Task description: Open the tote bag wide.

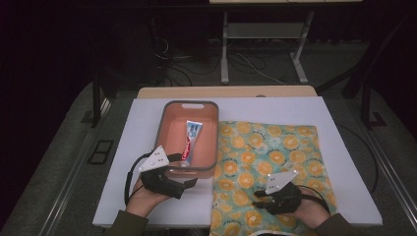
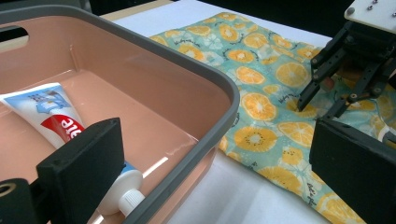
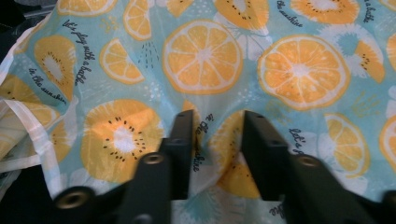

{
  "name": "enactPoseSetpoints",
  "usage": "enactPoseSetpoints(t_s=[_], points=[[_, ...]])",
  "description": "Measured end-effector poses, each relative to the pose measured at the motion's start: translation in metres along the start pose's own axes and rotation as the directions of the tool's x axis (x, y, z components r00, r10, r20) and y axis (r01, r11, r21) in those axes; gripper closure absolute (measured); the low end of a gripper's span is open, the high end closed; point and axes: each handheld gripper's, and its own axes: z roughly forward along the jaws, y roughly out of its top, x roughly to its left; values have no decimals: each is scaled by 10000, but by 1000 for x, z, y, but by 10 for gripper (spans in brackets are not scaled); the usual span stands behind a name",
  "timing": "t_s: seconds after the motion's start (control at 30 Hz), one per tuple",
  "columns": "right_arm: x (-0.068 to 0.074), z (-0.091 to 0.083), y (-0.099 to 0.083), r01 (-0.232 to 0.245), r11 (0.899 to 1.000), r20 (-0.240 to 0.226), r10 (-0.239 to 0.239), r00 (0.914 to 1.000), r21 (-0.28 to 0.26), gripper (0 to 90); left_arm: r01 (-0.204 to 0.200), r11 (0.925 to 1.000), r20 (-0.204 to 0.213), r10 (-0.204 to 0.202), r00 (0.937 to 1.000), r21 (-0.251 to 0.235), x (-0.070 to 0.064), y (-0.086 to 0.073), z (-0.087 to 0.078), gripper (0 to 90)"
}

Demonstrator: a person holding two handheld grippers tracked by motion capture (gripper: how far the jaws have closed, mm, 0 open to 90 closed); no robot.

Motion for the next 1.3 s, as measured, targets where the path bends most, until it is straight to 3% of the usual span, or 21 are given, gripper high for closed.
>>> enactPoseSetpoints(t_s=[0.13,0.37,0.63,0.83,1.17,1.3], points=[[1,2,1,56,10000,-113,-56,9999,-18,884,20,10000,22,-20,10000,-47,0,0,1,18],[-1,1,2,-53,10000,-121,53,9999,24,900,-27,10000,33,27,10000,-37,0,1,0,18],[-19,-8,4,-788,9968,756,797,9939,-141,900,-37,10000,34,37,10000,-15,-1,1,0,18],[-41,-10,7,-1383,9898,1286,1417,9815,-354,900,-21,10000,27,21,10000,-29,0,1,0,18],[-76,-13,14,-1944,9792,2053,2022,9576,-579,900,-21,10000,72,21,10000,18,0,1,1,18],[-96,-11,15,-2302,9704,2419,2413,9398,-736,900,-16,10000,35,16,10000,-17,0,1,0,18]])
